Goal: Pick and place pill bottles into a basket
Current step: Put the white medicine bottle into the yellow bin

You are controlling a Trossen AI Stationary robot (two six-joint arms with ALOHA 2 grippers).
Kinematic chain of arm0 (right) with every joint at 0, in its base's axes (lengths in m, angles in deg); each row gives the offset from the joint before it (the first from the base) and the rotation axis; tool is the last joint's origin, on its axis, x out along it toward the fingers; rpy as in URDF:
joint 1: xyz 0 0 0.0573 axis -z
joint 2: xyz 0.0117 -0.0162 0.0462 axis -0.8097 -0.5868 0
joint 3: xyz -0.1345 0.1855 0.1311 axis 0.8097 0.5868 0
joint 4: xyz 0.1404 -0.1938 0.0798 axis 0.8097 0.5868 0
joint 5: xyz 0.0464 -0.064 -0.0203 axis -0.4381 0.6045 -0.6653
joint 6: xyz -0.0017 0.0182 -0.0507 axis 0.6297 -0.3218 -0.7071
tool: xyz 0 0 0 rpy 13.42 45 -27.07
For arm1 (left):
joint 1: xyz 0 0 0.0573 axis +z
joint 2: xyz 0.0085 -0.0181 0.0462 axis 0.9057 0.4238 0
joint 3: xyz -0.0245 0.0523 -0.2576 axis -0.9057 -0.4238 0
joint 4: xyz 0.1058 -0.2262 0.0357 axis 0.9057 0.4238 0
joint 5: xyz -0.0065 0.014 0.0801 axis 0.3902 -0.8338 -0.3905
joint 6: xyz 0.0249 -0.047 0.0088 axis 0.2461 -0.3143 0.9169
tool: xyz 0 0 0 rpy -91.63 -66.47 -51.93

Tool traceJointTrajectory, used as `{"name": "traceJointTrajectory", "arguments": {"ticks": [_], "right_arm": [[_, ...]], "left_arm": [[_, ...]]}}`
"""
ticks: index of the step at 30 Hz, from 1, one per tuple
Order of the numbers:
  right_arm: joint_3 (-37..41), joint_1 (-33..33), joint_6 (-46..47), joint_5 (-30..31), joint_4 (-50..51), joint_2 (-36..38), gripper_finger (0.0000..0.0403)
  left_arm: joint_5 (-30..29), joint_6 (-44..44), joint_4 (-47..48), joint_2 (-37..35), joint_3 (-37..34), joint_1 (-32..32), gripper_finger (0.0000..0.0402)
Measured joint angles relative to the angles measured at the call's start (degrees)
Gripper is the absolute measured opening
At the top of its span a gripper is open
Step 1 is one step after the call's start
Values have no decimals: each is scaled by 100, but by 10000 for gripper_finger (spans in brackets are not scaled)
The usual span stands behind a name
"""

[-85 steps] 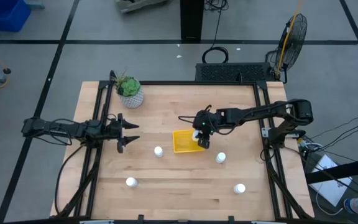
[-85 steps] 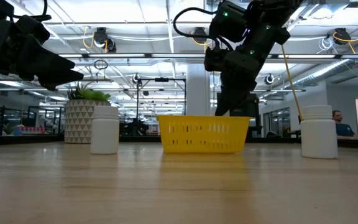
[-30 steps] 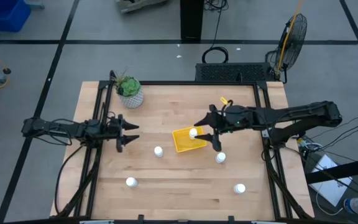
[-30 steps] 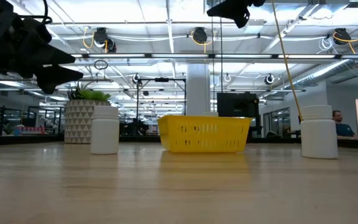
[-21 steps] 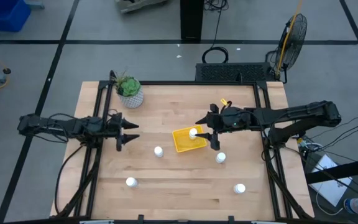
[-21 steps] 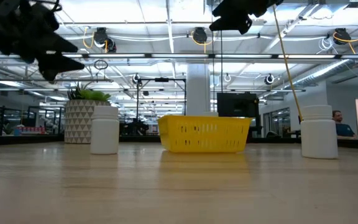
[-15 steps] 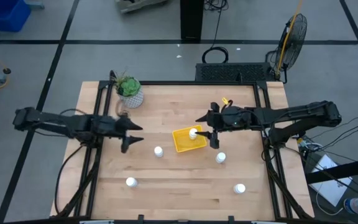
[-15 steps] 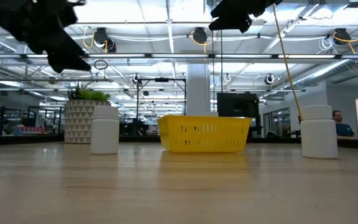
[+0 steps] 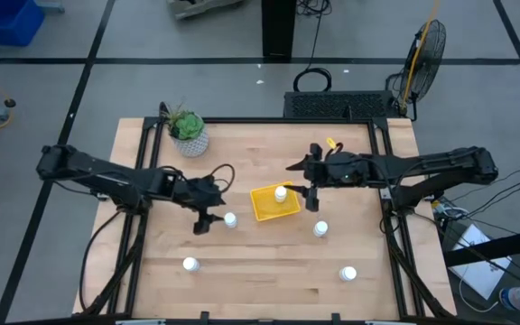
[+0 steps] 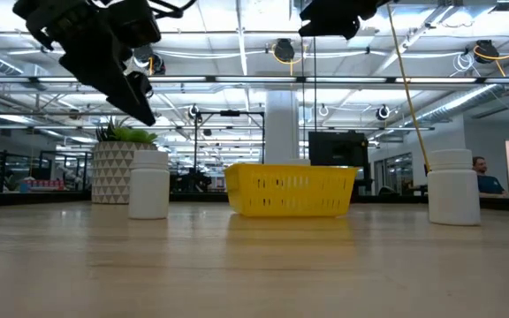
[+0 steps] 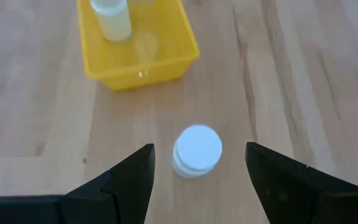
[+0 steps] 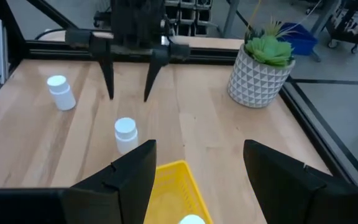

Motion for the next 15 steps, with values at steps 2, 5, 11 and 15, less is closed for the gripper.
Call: {"name": "traceJointTrajectory", "arguments": {"ticks": [2,5,11,15], "right_arm": [[0,0,-23,0,2,27,233],[0,0,-42,0,-20,42,233],[0,0,-42,-8,-15,40,233],[0,0,-28,-22,-15,40,233]], "left_arm": [[27,-6,-242,166,-2,0,257],[261,8,-528,379,-2,4,257],[400,35,-650,762,-2,0,257],[396,35,-671,972,-2,4,257]]}}
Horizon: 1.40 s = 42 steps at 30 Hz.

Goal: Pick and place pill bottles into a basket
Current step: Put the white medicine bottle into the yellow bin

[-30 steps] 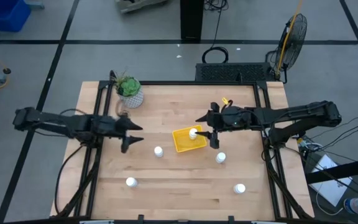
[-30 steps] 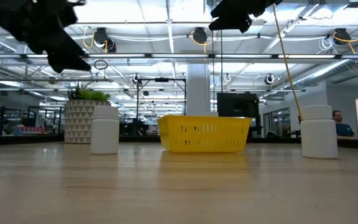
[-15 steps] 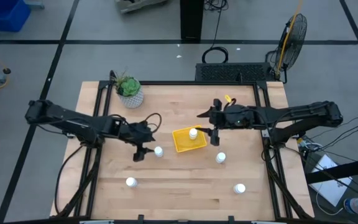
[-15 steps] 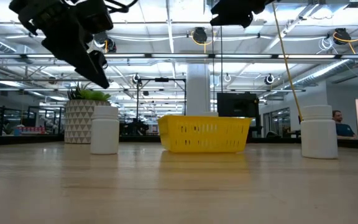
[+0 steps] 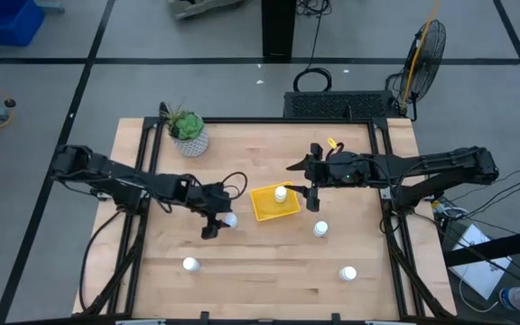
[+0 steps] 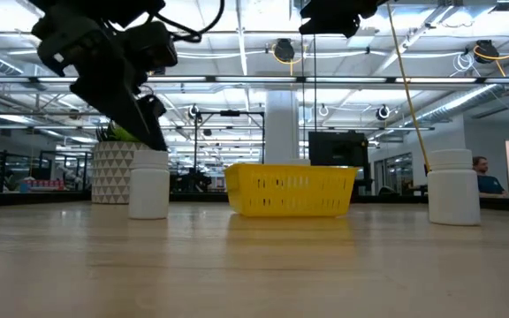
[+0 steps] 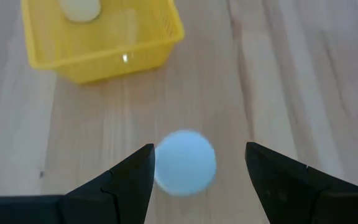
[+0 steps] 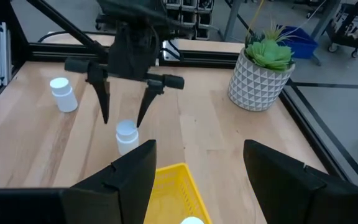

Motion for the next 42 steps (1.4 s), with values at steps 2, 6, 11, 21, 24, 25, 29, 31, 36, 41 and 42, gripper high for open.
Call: {"name": "traceJointTrajectory", "arguments": {"ticks": [2,6,11,21,24,25,29,31,36,41,42], "right_arm": [[0,0,3,-2,-4,0,233],[0,0,6,-2,-25,0,233],[0,0,8,-2,-34,0,233],[0,0,48,-4,-43,0,233],[0,0,50,-4,-44,0,233],[0,0,50,-4,-44,0,233],[0,0,50,-4,-44,0,233],[0,0,50,-4,-44,0,233],[0,0,53,-4,-44,-2,233],[0,0,96,-4,-43,-2,233],[0,0,96,-4,-43,-2,233]], "left_arm": [[2,-2,81,85,-4,0,257],[3,6,44,242,-4,0,257],[2,18,-35,319,-4,0,257],[-503,122,-120,317,-2,0,257],[-538,109,-135,317,-2,0,257],[-531,109,-135,317,-2,0,256],[-263,121,-135,317,-2,0,224],[-251,132,-133,317,-2,0,190],[-70,422,-141,314,-2,0,159],[-150,624,-245,314,-2,0,159],[-183,689,-333,314,-2,0,159]]}}
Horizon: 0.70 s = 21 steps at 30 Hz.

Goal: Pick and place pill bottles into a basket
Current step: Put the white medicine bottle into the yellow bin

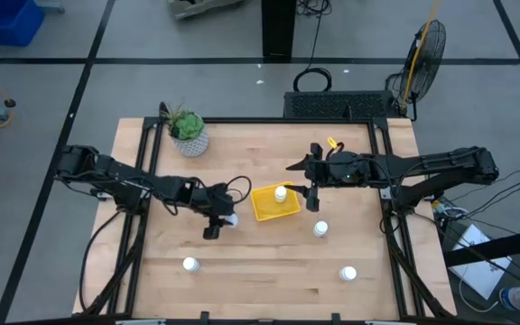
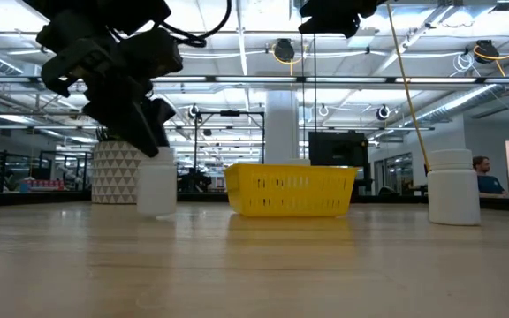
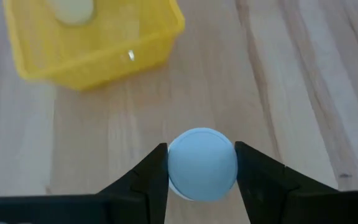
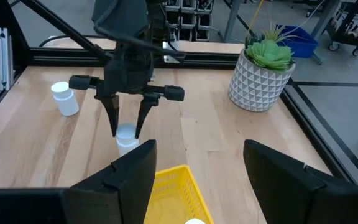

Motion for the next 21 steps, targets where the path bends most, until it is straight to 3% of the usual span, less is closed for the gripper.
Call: {"name": "traceJointTrajectory", "arguments": {"ticks": [10,21], "right_arm": [[0,0,-38,7,-70,36,233],[-2,0,-74,27,-56,518,233]], "left_arm": [[-73,761,-1215,-7,0,60,159],[279,1046,-1268,-74,0,463,159]]}}
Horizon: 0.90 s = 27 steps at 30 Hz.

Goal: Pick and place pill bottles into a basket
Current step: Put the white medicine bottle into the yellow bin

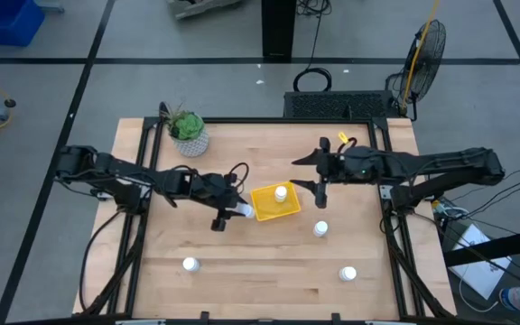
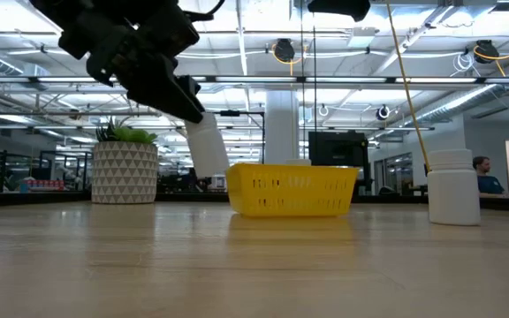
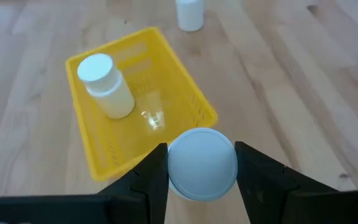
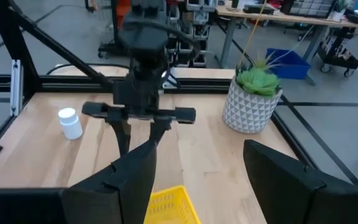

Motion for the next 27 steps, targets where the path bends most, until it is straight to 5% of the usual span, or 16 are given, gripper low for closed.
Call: {"name": "traceJointTrajectory", "arguments": {"ticks": [16,22,27], "right_arm": [[0,0,0,152,79,43,233],[0,0,14,152,79,43,233],[0,0,24,152,79,43,233]], "left_arm": [[293,336,-73,-857,-2,413,159],[1059,-65,-603,-818,-2,883,159],[1154,-227,-636,-799,-2,1013,159]]}}
